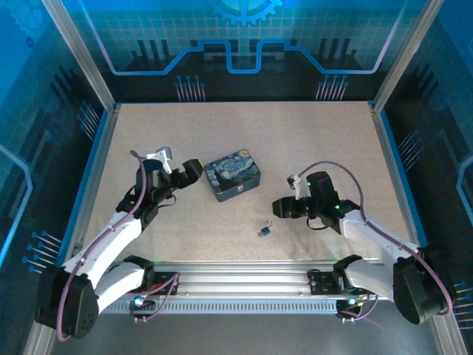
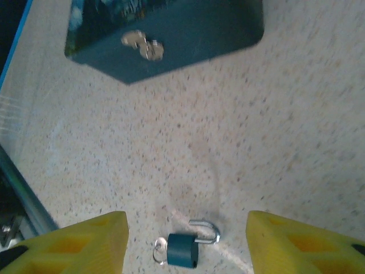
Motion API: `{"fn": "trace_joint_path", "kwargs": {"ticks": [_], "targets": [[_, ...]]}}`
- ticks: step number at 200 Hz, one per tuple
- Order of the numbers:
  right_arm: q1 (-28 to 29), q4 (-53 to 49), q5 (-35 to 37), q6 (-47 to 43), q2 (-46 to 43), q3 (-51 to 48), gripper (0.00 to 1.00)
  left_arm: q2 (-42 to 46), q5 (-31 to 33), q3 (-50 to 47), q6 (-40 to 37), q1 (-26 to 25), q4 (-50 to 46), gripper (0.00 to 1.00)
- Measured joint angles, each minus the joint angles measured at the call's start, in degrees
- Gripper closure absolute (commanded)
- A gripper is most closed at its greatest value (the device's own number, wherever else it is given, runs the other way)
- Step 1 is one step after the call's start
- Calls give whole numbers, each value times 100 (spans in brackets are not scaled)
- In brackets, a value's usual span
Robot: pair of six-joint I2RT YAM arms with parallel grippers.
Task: Unlock the padlock with the key
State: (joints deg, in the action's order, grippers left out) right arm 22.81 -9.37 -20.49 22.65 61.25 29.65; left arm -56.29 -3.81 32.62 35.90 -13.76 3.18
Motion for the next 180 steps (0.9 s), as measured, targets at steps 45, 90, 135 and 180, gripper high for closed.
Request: {"fn": "trace_joint_path", "kwargs": {"ticks": [45, 90, 135, 180], "targets": [[-299, -136, 614, -352, -498, 155, 26, 302, 17, 0, 17, 20, -203, 1], [-837, -72, 997, -640, -708, 160, 6, 365, 68, 0, 15, 37, -376, 1], [-1224, 308, 1222, -846, -737, 144, 0, 365, 142, 0, 15, 55, -452, 1], [-1523, 787, 1460, -1003, -732, -26, 0, 365, 173, 0, 13, 83, -466, 1]]}}
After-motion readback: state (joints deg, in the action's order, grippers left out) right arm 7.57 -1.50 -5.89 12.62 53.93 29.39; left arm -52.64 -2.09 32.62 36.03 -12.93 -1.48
